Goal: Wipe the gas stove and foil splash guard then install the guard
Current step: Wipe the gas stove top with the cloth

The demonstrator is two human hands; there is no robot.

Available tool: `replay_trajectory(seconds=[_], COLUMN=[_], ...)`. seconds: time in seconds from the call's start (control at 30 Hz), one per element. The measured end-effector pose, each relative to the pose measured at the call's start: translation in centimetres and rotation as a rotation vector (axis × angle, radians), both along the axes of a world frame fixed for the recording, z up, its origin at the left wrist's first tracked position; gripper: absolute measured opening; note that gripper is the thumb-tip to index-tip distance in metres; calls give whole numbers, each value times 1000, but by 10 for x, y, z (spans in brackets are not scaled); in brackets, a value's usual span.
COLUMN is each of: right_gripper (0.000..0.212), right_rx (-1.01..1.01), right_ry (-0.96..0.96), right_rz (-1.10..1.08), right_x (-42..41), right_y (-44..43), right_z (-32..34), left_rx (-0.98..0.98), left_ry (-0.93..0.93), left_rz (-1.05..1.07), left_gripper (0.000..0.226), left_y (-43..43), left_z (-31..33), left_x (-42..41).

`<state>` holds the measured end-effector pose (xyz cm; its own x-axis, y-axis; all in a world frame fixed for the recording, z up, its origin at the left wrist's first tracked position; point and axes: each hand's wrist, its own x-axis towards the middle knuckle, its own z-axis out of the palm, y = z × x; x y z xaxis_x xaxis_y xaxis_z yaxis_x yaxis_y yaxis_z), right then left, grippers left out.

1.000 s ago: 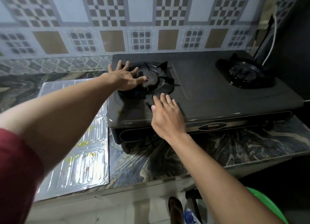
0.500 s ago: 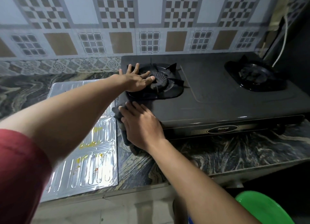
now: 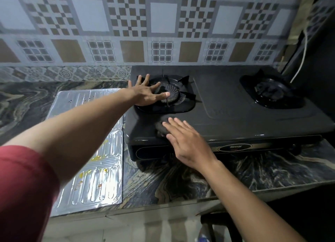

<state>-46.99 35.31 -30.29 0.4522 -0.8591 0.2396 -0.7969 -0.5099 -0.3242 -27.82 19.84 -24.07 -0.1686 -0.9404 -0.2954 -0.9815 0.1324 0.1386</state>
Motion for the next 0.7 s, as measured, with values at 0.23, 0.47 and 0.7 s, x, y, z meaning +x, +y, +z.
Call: replay_trajectory(seconds=[0.23,0.47,0.7], right_gripper=[47,25,29], right_rx=[195,425,598], right_ry=[-301,-1089,-1249], right_rz=[-70,-82,96], right_x=[-16,-14,-3], right_y=[14,-22,-24], right_z=[2,89,106], left_rx=[-108,-360,80], left_ry=[242,646,1275], left_rz=[-63,153,342], left_gripper=[72,47,47], left_y=[14,109,143], left_z=[2,77,92], left_x=[-4,-5,-21])
